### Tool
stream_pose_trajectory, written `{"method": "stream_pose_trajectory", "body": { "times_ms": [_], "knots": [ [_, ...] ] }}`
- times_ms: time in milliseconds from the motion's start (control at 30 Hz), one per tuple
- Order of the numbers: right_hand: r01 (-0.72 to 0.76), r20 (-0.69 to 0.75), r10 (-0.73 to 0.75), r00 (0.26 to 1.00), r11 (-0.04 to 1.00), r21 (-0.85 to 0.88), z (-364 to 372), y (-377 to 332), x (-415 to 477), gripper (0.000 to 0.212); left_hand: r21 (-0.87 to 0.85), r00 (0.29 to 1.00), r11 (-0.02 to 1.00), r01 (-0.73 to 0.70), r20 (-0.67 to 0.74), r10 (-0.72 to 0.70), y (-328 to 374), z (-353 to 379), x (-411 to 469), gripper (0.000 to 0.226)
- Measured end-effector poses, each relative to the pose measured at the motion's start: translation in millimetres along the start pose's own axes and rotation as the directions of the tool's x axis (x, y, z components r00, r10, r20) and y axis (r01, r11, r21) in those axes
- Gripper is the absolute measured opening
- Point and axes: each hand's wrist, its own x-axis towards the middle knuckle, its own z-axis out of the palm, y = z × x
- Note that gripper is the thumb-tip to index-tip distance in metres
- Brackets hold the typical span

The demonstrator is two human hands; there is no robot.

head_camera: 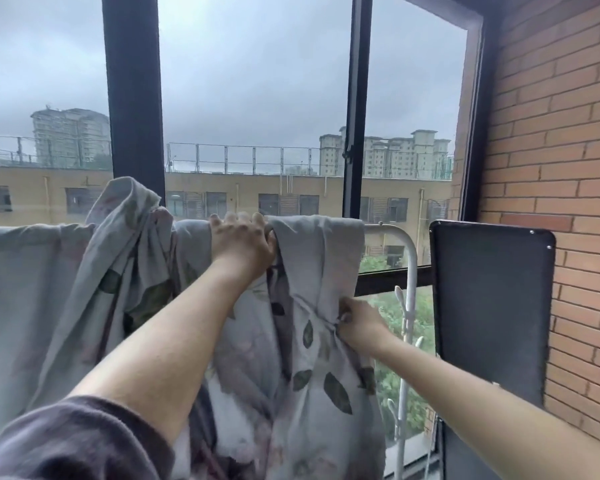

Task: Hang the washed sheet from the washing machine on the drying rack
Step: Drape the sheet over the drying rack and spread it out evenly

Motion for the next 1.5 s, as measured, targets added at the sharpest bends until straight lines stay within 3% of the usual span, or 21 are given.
{"method": "stream_pose_trajectory", "body": {
  "times_ms": [67, 167, 267, 433, 600, 633, 667, 733, 800, 867, 933, 1033, 1100, 1167, 1233, 1300, 1367, 1400, 1433, 1467, 1500],
  "knots": [
    [-0.113, 0.039, 0.110, 0.993, 0.989, 0.100, -4, 8, -1, 0.022, -0.006, 1.000, 1.000, 0.000, 0.004, 0.000, 5, -1, 0, 0.045],
    [-0.109, -0.063, 0.146, 0.987, 0.911, 0.398, -37, -7, 19, 0.072, 0.001, 1.000, 1.000, 0.009, 0.019, -0.009, 11, -2, 0, 0.047],
    [-0.060, -0.119, 0.125, 0.985, 0.895, 0.442, -69, -34, 45, 0.099, 0.011, 1.000, 1.000, 0.017, 0.026, -0.017, 14, -4, -1, 0.048],
    [0.008, -0.186, 0.017, 0.982, 0.991, 0.133, -44, -37, 45, 0.041, 0.015, 0.999, 0.999, 0.034, 0.035, -0.035, 9, -7, -4, 0.046],
    [-0.063, 0.141, 0.085, 0.986, 0.986, -0.156, -11, 11, 15, 0.040, 0.011, 0.998, 0.999, 0.040, 0.055, -0.040, 6, -12, -7, 0.036],
    [-0.091, 0.170, 0.103, 0.980, 0.993, -0.073, -12, 15, 10, 0.038, 0.013, 0.998, 0.999, 0.036, 0.051, -0.036, 7, -12, -8, 0.035],
    [-0.149, 0.170, 0.122, 0.978, 0.976, 0.157, -16, 16, 8, 0.032, 0.014, 0.998, 0.999, 0.031, 0.048, -0.032, 8, -12, -8, 0.034],
    [-0.141, 0.132, 0.074, 0.989, 0.760, 0.634, -35, 5, 6, 0.033, 0.014, 0.998, 0.999, 0.035, 0.047, -0.036, 13, -13, -8, 0.036],
    [-0.078, 0.070, 0.038, 0.997, 0.639, 0.765, -59, -9, 20, 0.044, 0.023, 0.997, 0.999, 0.041, 0.059, -0.043, 17, -15, -7, 0.038],
    [-0.041, -0.026, 0.076, 0.997, 0.754, 0.656, -73, -20, 36, 0.040, 0.026, 0.996, 0.998, 0.049, 0.071, -0.051, 20, -17, -8, 0.040],
    [-0.031, -0.075, 0.061, 0.995, 0.936, 0.352, -70, -25, 44, 0.026, 0.027, 0.996, 0.998, 0.054, 0.072, -0.056, 19, -17, -8, 0.043],
    [0.043, 0.127, -0.028, 0.992, 0.991, -0.123, -34, -11, 29, 0.035, 0.029, 0.995, 0.998, 0.052, 0.088, -0.054, 16, -19, -10, 0.045],
    [0.052, 0.276, 0.013, 0.961, 0.973, -0.226, -12, 10, 14, 0.043, 0.023, 0.994, 0.999, 0.049, 0.095, -0.051, 14, -20, -10, 0.045],
    [-0.081, 0.377, 0.107, 0.920, 0.993, -0.083, -6, 24, 9, 0.036, 0.015, 0.994, 0.999, 0.042, 0.101, -0.043, 14, -20, -10, 0.043],
    [-0.232, 0.365, 0.131, 0.922, 0.940, 0.248, -15, 25, 15, 0.022, 0.022, 0.994, 0.999, 0.038, 0.101, -0.040, 15, -18, -8, 0.042],
    [-0.235, 0.280, 0.065, 0.958, 0.738, 0.633, -28, 15, 25, 0.020, 0.020, 0.994, 0.999, 0.040, 0.102, -0.042, 17, -16, -7, 0.042],
    [-0.183, 0.202, 0.034, 0.979, 0.588, 0.788, -40, 3, 29, 0.017, 0.022, 0.994, 0.999, 0.040, 0.096, -0.042, 20, -14, -7, 0.042],
    [-0.154, 0.192, 0.015, 0.981, 0.656, 0.739, -42, 1, 27, 0.017, 0.027, 0.995, 0.999, 0.041, 0.089, -0.044, 22, -12, -9, 0.042],
    [-0.114, 0.224, -0.020, 0.974, 0.815, 0.569, -43, 0, 23, 0.016, 0.012, 0.997, 0.999, 0.040, 0.066, -0.040, 22, -11, -12, 0.043],
    [-0.075, 0.311, -0.024, 0.950, 0.950, 0.303, -42, 0, 16, 0.015, -0.016, 0.999, 0.999, 0.039, 0.039, -0.038, 21, -9, -15, 0.046],
    [0.013, 0.408, -0.008, 0.913, 1.000, -0.010, -37, 3, 10, 0.019, -0.037, 0.999, 0.999, 0.037, 0.016, -0.036, 21, -8, -19, 0.051]
  ]
}}
